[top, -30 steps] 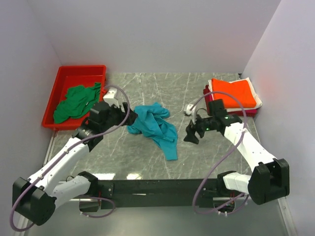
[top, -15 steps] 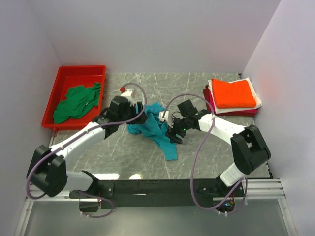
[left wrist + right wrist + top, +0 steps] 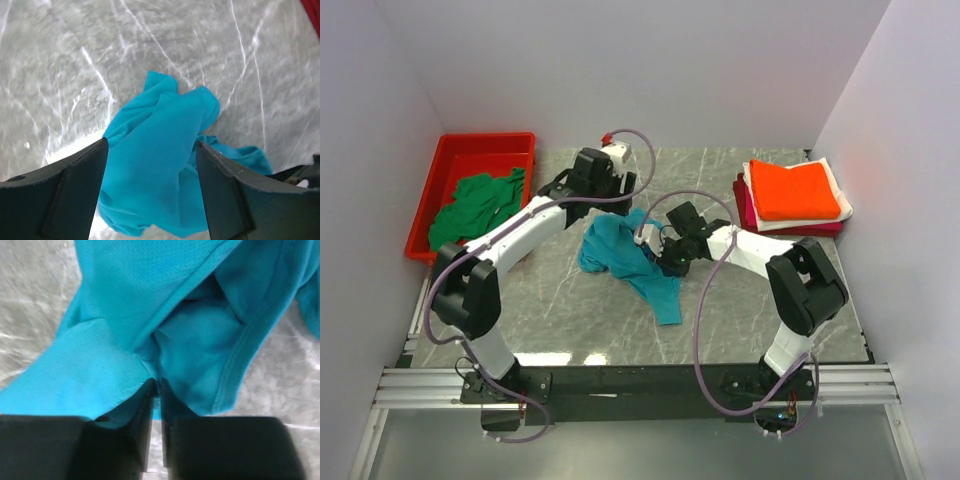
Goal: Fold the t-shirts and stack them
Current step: Flatten the tshirt out
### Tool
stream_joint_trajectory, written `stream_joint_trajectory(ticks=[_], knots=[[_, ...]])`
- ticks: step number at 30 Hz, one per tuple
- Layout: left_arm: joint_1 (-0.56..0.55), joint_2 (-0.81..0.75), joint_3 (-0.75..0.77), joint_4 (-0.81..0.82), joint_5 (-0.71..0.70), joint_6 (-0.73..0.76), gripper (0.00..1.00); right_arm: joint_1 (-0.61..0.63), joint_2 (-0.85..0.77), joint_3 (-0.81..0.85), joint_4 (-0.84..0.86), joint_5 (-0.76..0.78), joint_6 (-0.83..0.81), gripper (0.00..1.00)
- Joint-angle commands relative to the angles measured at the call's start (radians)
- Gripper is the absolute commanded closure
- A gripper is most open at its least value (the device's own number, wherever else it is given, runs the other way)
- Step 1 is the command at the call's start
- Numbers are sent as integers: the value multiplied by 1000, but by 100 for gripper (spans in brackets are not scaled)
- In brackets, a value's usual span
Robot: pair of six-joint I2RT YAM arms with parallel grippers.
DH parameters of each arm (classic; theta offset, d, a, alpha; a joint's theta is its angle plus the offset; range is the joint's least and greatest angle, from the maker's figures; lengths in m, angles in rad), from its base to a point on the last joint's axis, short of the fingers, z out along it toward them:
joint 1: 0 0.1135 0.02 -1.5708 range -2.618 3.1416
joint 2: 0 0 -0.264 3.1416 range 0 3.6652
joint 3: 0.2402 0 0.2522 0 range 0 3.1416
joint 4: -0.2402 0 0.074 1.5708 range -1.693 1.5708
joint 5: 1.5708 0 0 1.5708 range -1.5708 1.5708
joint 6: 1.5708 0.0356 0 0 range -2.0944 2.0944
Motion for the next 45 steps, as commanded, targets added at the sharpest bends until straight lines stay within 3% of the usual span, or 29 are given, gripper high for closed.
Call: stream_joint_trajectory(ticks=[1,3,9,14,26,35,38,40,45], knots=[[4,30,109,-79,118,196,24,7,-62,20,-28,-14,2,91],[1,46,113,-78,198,320,24,9,-142,-16,-58,-31,-19,95],[-5,121,155,-119,430,493,24,20,-298,-106,-200,-173,-106,98],[-14,213,208,-186,622,600,26,55,-395,-206,-174,-155,-125,100],[-68,305,241,-269,712,802,30,57,-452,-231,-178,-156,-143,100],[-117,380,207,-187,539,821,34,58,-495,-235,-194,-172,-145,100],[-117,399,208,-168,513,815,56,57,-524,-244,-203,-172,-151,100],[-117,399,218,-153,502,805,98,58,-547,-249,-211,-169,-153,100],[-91,325,196,-81,519,726,100,58,-582,-232,-249,-120,-154,100]])
